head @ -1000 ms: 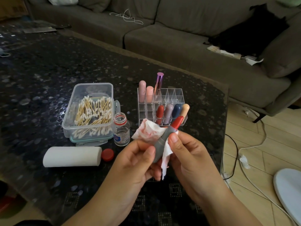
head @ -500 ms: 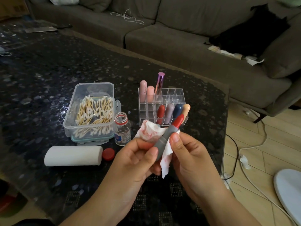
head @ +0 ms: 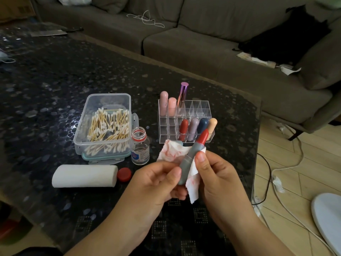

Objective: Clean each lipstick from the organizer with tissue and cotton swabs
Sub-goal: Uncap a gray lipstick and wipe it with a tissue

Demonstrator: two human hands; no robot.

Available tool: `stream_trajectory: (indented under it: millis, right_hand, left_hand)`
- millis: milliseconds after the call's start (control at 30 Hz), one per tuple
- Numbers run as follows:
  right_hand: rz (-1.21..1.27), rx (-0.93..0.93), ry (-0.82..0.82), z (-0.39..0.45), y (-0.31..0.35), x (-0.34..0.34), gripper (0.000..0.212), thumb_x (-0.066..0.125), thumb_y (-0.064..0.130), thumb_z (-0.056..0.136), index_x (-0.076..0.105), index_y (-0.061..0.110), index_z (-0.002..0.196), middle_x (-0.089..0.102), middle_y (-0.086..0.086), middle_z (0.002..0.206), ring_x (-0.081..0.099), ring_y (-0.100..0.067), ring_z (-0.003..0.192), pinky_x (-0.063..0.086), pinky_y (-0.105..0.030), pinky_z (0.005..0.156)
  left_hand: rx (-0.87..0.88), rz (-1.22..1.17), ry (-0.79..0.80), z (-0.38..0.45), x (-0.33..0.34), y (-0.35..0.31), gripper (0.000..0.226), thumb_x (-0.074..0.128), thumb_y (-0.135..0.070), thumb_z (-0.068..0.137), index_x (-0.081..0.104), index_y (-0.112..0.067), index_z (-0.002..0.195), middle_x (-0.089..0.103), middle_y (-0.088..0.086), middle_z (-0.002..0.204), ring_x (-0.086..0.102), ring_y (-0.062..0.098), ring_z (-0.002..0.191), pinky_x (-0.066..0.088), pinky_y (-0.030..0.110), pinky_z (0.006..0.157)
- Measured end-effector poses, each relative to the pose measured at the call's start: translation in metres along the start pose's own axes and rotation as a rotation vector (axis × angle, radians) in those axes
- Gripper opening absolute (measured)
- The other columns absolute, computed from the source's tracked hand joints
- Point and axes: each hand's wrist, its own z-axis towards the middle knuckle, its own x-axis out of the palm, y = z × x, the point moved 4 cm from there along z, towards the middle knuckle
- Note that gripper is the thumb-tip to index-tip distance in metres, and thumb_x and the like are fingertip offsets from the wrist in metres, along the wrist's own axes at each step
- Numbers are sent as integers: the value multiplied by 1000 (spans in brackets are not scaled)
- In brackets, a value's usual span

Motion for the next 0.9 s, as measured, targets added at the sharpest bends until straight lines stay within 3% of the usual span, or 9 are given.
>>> stream_trajectory:
  millis: [67, 200, 367, 500, 567, 667, 767, 833, 900]
  right_hand:
    - [11, 7, -6, 0, 0, 1, 35, 51, 43, 92, 73, 18, 84, 72, -8, 80, 66, -21, 72, 56, -38, 68]
    - [-1, 22, -74, -2, -3, 0, 33, 53, 42, 80, 74, 17, 82, 73, -11, 83, 67, -25, 77, 55, -40, 74]
    - [-89, 60, -188, -3, 3, -7, 30, 59, 40, 75, 72, 13, 73, 69, -5, 67, 58, -5, 56, 47, -16, 52]
    - [-556, -35, -299, 9, 3, -33, 19, 56, 34, 89, 60, 27, 72, 59, 8, 81, 53, 1, 70, 38, -3, 61]
    - [-797, -73, -285, 18, 0, -42, 18, 54, 29, 93, 57, 23, 77, 55, 9, 88, 50, 1, 75, 35, -1, 65]
    - [-951, -48, -200, 32, -8, -40, 13, 54, 23, 95, 62, 19, 104, 61, 3, 93, 57, -9, 84, 37, -1, 65]
    - [-1090, -191, -53, 43, -13, -19, 34, 54, 18, 95, 55, 21, 129, 64, -6, 111, 60, -18, 100, 43, -15, 81]
    - [-1143, -181, 21, 50, -19, -6, 41, 51, 20, 96, 47, 25, 137, 60, -4, 122, 58, -18, 108, 46, -25, 88]
    - [-1154, -137, 59, 57, -28, 1, 43, 50, 20, 97, 43, 27, 139, 57, -3, 127, 56, -18, 112, 46, -26, 91]
  left_hand:
    - [64, 61, -7, 0, 0, -2, 9, 78, -20, 72, 74, -13, 76, 71, 7, 76, 64, 15, 65, 52, 21, 62]
    - [119, 145, -39, 1, -2, -2, 23, 71, -18, 61, 69, -10, 82, 73, 3, 81, 68, 9, 75, 51, 15, 66]
    - [113, 344, 6, 1, -2, 3, 33, 68, -28, 69, 70, -19, 100, 74, -4, 92, 69, 9, 89, 52, 22, 78]
    - [139, 491, -178, 5, -15, -3, 16, 71, -19, 78, 72, -30, 90, 73, -9, 83, 68, 6, 80, 51, 26, 77]
    - [138, 603, -289, 9, -25, -5, 16, 73, -20, 77, 71, -33, 87, 72, -15, 81, 67, 0, 77, 50, 22, 77]
    - [164, 753, -377, 11, -32, -9, 20, 76, -21, 75, 66, -37, 81, 70, -19, 75, 62, -8, 72, 45, 8, 68]
    - [186, 881, -394, 12, -34, -7, 20, 77, -21, 75, 66, -36, 82, 69, -18, 73, 61, -9, 73, 42, 3, 64]
    - [193, 971, -407, 12, -35, -4, 18, 77, -23, 74, 67, -34, 85, 68, -19, 74, 61, -6, 72, 44, 6, 65]
    - [199, 1060, -417, 13, -37, -1, 18, 77, -27, 74, 69, -31, 89, 69, -17, 78, 63, -1, 70, 51, 20, 72]
